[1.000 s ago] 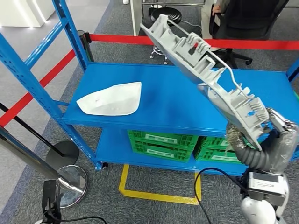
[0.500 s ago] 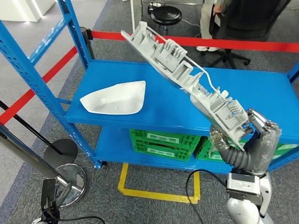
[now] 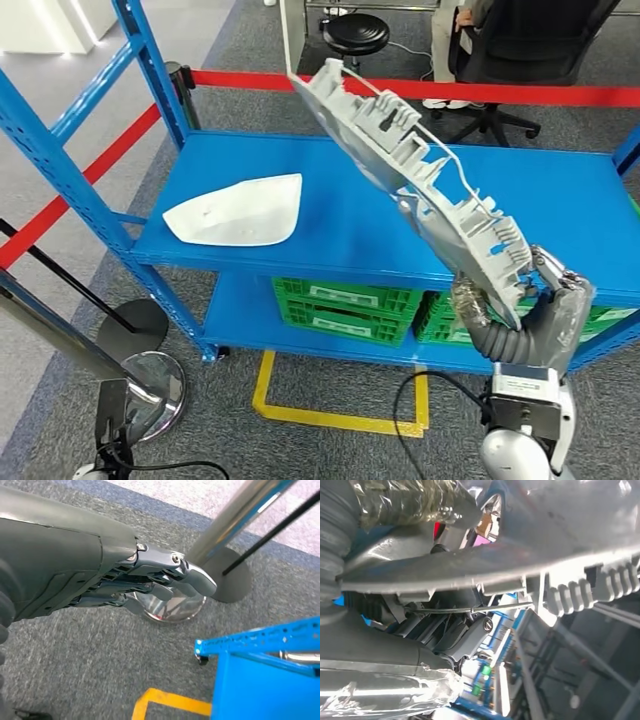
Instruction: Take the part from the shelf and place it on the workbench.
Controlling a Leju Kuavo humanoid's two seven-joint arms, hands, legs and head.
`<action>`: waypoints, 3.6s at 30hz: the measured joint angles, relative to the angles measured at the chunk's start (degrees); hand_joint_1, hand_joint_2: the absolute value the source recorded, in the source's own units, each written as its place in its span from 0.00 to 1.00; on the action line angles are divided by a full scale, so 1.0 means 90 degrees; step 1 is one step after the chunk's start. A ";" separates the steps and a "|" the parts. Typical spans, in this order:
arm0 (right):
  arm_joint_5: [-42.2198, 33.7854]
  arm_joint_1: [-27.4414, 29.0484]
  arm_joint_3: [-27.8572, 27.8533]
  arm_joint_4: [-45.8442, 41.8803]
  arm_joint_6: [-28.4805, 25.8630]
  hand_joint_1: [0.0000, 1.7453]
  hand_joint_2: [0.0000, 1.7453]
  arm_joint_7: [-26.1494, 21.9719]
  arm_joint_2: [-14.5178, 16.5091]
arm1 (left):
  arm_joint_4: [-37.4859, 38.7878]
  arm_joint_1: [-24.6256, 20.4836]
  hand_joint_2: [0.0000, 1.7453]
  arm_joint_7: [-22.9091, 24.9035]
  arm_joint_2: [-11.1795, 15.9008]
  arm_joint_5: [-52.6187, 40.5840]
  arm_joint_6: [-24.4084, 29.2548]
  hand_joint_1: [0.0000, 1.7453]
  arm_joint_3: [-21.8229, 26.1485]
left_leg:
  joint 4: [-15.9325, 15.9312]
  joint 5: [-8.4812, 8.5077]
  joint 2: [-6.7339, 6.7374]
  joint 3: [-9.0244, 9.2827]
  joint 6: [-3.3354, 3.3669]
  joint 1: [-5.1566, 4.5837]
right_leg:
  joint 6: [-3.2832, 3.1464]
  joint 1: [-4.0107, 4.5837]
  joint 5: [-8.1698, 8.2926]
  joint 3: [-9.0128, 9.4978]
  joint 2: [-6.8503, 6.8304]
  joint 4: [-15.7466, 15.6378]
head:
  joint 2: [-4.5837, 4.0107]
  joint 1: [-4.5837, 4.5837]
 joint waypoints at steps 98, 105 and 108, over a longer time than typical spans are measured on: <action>-0.0830 0.0505 -0.0599 -0.0476 0.0183 1.00 1.00 0.0016 0.0153 | 0.0000 -0.0084 1.00 0.0275 -0.0043 0.0069 0.0203 0.00 -0.0281 | 0.1281 -0.0526 0.0006 -0.0418 -0.0036 0.0001 | -0.0050 0.0015 0.0060 0.0004 -0.0004 -0.0033 | -0.0001 0.0021; -0.1032 0.0494 -0.0614 -0.0512 0.0213 1.00 1.00 -0.0075 0.0177 | 0.0000 -0.0147 1.00 0.0291 -0.0022 0.0064 0.0208 0.00 -0.0316 | -0.0319 0.0051 0.0005 0.0374 0.0156 -0.0027 | 0.0137 0.0048 0.0166 -0.0150 -0.0009 0.0028 | 0.0000 0.0029; -0.1198 0.0494 -0.0640 -0.0524 0.0291 1.00 1.00 -0.0090 0.0178 | 0.0000 -0.0159 1.00 0.0293 -0.0027 0.0063 0.0215 0.00 -0.0342 | -0.0370 0.0153 0.0021 0.0323 0.0268 0.0008 | 0.0229 0.0031 -0.0198 -0.0382 -0.0008 0.0494 | 0.0000 0.0056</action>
